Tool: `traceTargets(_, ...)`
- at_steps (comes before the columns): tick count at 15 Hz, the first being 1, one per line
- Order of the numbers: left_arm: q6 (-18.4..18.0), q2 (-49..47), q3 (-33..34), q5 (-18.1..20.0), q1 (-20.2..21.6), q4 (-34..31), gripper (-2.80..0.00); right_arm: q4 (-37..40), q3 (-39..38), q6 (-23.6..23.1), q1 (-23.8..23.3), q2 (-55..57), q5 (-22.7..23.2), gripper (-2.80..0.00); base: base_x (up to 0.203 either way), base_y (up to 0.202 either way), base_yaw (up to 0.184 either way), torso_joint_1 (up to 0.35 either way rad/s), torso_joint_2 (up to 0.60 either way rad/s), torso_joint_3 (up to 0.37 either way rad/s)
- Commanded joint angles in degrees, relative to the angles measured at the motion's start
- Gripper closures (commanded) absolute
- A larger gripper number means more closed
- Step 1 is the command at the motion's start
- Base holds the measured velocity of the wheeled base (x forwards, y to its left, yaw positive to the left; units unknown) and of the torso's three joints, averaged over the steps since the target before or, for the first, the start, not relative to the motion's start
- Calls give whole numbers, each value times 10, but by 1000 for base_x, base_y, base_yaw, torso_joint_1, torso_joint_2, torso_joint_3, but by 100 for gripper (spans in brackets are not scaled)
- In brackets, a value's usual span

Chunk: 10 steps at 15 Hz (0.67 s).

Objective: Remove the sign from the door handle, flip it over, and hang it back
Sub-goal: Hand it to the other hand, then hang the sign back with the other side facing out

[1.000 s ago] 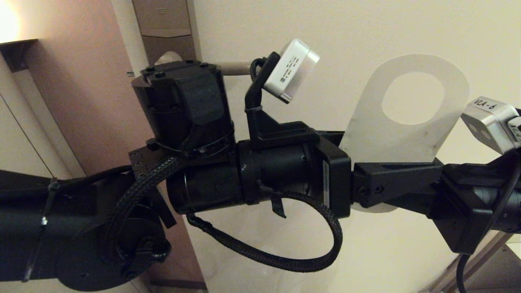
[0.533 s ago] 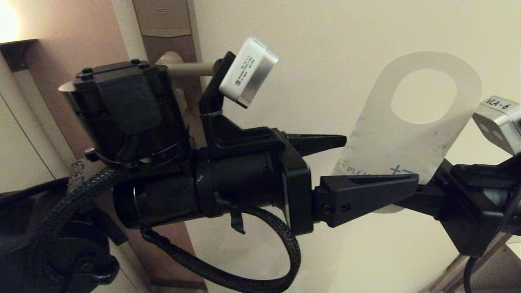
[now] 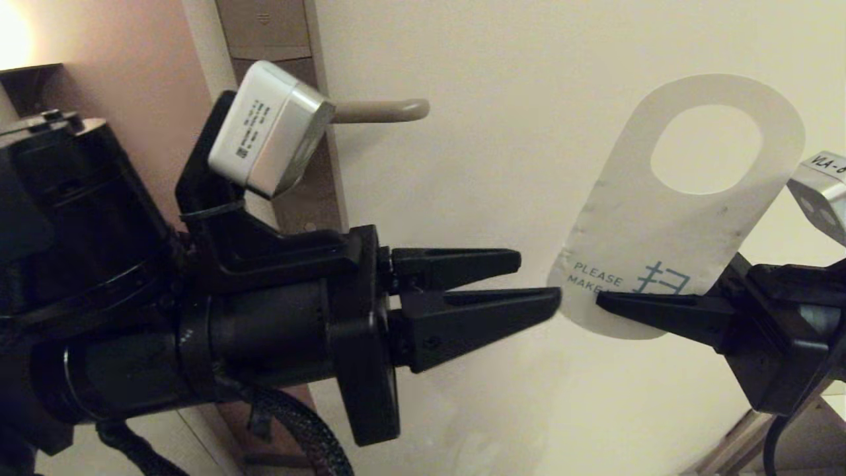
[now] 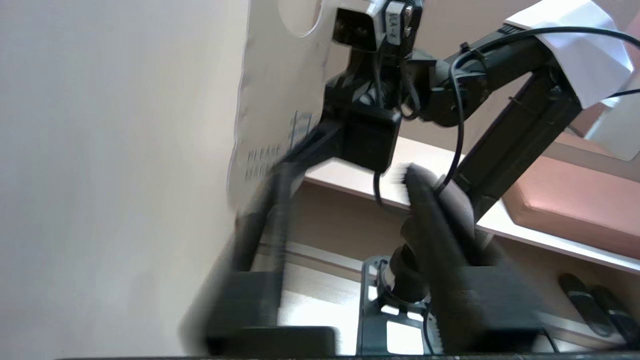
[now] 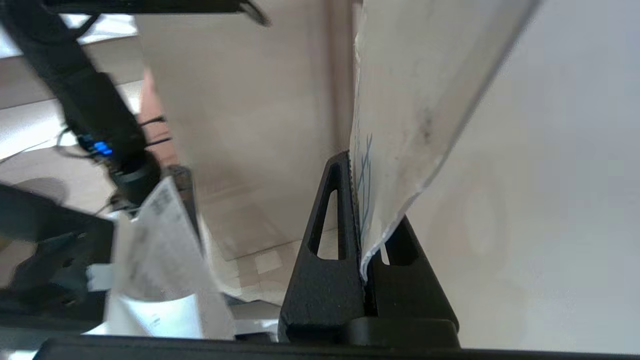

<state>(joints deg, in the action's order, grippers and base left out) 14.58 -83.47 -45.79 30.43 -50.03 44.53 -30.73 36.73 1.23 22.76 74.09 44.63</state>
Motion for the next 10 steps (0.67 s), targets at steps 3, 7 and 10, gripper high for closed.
traceTargets(3,-3,80,68,-10,55,-1,0,-2,-2,0,-3,-2,-27,0,0,0,0,0,0,0)
traceTargets(7,-98,136,156,-76,163,-13,0,-3,-15,-4,-20,-3,-51,0,0,0,0,0,0,0)
traceTargets(10,-152,194,233,-143,228,-22,0,-2,-15,-4,-22,-4,-77,0,0,0,0,0,0,0)
